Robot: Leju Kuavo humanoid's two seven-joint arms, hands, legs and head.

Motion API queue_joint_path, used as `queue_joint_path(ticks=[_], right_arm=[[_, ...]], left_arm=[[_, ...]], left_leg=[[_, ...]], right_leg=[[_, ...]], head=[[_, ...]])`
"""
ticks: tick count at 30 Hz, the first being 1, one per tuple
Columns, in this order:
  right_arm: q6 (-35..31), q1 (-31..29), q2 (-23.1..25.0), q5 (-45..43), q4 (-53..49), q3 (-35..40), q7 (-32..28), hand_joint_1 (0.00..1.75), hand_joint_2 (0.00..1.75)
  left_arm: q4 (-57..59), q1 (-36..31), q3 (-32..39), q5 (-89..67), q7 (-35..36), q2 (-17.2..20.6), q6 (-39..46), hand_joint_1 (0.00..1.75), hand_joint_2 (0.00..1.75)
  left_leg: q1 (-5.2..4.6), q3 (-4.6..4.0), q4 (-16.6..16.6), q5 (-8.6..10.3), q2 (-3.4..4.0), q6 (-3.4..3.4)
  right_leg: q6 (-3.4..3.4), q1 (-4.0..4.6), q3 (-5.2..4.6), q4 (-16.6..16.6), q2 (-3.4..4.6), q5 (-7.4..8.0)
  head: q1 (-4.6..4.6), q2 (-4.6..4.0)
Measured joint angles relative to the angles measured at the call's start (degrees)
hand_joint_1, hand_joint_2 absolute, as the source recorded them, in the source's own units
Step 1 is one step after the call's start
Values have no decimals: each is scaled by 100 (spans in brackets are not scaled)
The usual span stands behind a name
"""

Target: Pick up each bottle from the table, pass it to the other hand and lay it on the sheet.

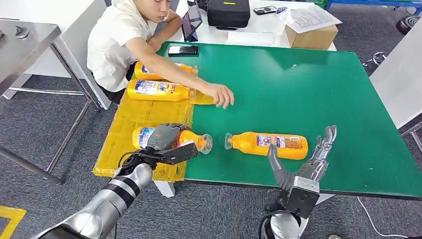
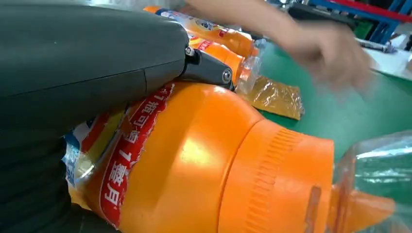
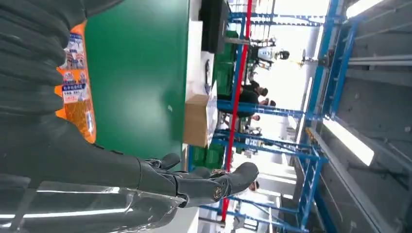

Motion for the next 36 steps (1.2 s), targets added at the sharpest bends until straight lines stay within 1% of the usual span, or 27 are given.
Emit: queue_joint_path(ticks=[9,12,13,14,15,16,17,19,23,26,31,34,36], right_arm=[[0,-4,-22,-24,32,41,0,0,175],[0,-17,-76,-98,131,174,0,0,175],[0,-17,-107,-105,197,247,0,0,175],[0,-18,-144,-129,297,341,0,0,175],[0,-38,-179,-144,389,426,0,0,175],[0,-54,-214,-146,465,487,0,0,175],[0,-74,-229,-153,514,520,0,0,175],[0,-108,-234,-153,553,553,0,0,175],[0,-140,-247,-116,614,579,0,0,175],[0,-140,-251,-85,627,579,0,0,175],[0,-138,-264,-81,642,579,0,0,175],[0,-111,-282,-59,642,575,0,0,175],[0,-67,-286,-19,642,572,0,0,175]], left_arm=[[78,-46,-13,6,20,0,-26,0,175],[275,-148,-20,135,111,-4,-203,0,175],[404,-172,0,245,223,-20,-381,0,175],[594,-195,100,474,289,-35,-814,0,175],[701,-332,227,732,264,-50,-1301,0,175],[798,-406,321,785,232,-63,-1423,0,175],[850,-468,402,975,168,-63,-1764,0,175],[872,-497,409,1049,81,-63,-1967,0,175],[872,-484,407,1097,-134,-90,-1985,0,175],[793,-383,407,1277,-452,-127,-1963,0,175],[655,-248,435,1463,-693,-170,-1947,0,175],[-34,291,606,2314,-1461,-271,-1901,0,175],[-746,732,706,2854,-1653,-407,-1840,0,175]], left_leg=[[0,3,-1,0,1,0],[1,13,-2,0,8,-1],[1,14,-2,2,9,-3],[2,12,-1,8,7,-9],[2,17,-2,9,-20,-8],[1,17,-2,9,-20,-7],[1,25,-2,11,-22,-6],[1,28,-2,13,-23,-7],[1,30,-1,14,-22,-7],[1,27,-1,14,-22,-7],[0,21,-1,13,-22,-7],[0,10,-1,13,-18,-8],[0,-1,-1,12,-19,-7]], right_leg=[[0,0,3,0,0,0],[-2,1,8,0,3,1],[-2,1,7,1,6,1],[-2,1,7,4,4,1],[-2,0,25,3,-11,-3],[-2,0,26,1,-11,-2],[-2,0,35,1,-11,-2],[-2,0,38,1,-13,-2],[-2,0,38,2,-12,-1],[-2,0,35,2,-12,-1],[-2,-1,29,1,-12,-1],[-1,-1,14,1,-10,-1],[-1,-1,5,1,-10,-2]], head=[[0,0],[0,0],[-2,0],[-2,0],[2,0],[0,0],[0,0],[0,0],[0,0],[0,0],[0,0],[0,0],[0,0]])
